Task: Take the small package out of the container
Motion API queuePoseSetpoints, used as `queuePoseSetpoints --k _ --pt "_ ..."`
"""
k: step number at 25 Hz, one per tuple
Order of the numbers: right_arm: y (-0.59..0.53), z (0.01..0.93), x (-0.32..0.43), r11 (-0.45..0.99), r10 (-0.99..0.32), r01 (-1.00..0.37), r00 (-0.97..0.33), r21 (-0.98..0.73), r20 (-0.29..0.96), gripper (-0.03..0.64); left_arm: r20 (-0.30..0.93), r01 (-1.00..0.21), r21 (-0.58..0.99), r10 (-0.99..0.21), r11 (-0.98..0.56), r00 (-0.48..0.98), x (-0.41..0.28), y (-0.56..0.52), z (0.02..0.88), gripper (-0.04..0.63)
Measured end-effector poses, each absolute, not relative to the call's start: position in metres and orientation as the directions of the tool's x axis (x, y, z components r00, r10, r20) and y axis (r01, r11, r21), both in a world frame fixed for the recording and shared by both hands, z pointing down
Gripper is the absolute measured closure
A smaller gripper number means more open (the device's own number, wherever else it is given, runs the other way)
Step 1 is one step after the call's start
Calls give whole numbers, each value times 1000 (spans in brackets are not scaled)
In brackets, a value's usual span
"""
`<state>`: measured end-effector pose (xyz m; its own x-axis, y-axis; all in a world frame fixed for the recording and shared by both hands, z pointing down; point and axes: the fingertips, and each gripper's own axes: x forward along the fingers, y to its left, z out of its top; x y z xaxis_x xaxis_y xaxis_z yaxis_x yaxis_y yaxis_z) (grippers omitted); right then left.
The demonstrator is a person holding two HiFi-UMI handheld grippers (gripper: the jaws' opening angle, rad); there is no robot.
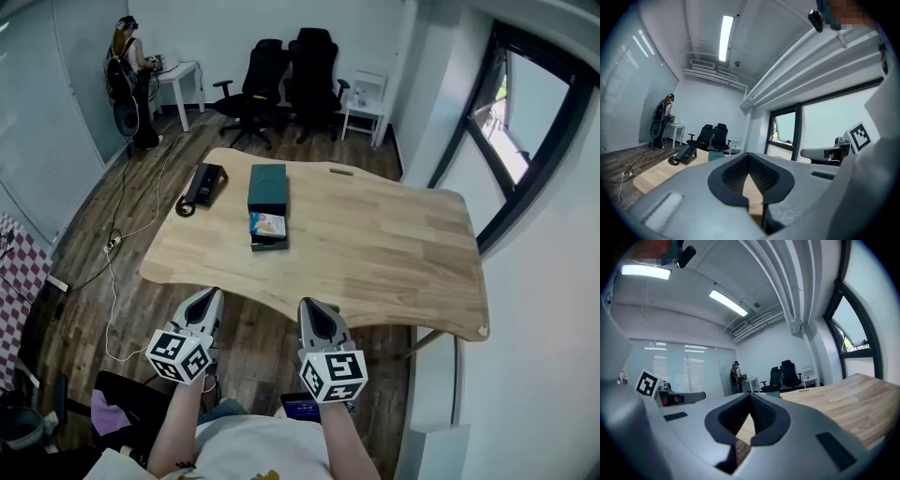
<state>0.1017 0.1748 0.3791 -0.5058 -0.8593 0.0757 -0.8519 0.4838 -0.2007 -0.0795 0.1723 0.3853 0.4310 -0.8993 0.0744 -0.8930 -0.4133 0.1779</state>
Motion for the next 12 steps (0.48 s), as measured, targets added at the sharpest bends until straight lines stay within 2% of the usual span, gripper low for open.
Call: queuePoseSetpoints --k 12 --pt "139 399 99 462 -865 -859 -492 -222 101 614 96 -908 222 -919 -355 383 -110 142 402 595"
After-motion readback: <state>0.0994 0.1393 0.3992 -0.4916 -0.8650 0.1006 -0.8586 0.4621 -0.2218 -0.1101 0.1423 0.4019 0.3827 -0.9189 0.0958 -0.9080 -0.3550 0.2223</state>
